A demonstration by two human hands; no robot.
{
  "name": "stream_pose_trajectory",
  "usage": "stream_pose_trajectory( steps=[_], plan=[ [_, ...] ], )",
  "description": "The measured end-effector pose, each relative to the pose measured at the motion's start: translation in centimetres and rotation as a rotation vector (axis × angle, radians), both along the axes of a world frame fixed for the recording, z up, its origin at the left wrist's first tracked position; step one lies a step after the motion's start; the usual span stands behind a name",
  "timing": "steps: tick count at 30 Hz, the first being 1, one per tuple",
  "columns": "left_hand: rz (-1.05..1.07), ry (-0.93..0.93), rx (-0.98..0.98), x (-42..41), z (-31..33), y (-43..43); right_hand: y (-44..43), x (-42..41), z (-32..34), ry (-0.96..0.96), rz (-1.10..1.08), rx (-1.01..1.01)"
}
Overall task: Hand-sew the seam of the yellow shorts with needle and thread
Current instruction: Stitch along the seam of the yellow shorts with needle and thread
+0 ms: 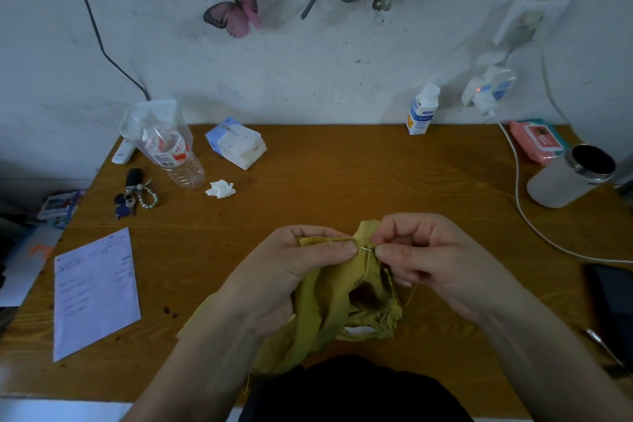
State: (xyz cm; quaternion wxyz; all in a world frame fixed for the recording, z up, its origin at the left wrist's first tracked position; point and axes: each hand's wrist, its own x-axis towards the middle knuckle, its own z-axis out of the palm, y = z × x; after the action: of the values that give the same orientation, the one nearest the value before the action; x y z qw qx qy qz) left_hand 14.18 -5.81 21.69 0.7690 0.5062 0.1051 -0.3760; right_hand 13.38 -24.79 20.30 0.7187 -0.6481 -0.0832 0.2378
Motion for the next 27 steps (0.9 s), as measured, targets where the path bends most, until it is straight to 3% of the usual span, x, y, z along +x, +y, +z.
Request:
stream_pose_trajectory(
  steps=[6,10,20,24,27],
  plan=[
    [0.087,-0.032,0.026,-0.1,-0.5,-0.5,0.8,-0.6,-0.2,-0.285,-0.126,-0.216],
    [0.071,-0.009,-0.032,-0.3,-0.7,-0.5,0.8,-0.4,-0.2,-0.195,-0.136,-0.09],
    [0.102,-0.025,-0.013,-0.1,-0.7,-0.6,1.1,-0.1,-0.6,-0.225,-0.107,-0.094],
    [0.133,-0.01,0.007,-0.2,-0.9,-0.8,1.1,-0.1,-0.7,-0.323,-0.156,-0.258],
    [0.138,-0.02,0.043,-0.1,-0.8,-0.7,1.2,-0.1,-0.3,-0.542,-0.273,-0.436]
  ],
)
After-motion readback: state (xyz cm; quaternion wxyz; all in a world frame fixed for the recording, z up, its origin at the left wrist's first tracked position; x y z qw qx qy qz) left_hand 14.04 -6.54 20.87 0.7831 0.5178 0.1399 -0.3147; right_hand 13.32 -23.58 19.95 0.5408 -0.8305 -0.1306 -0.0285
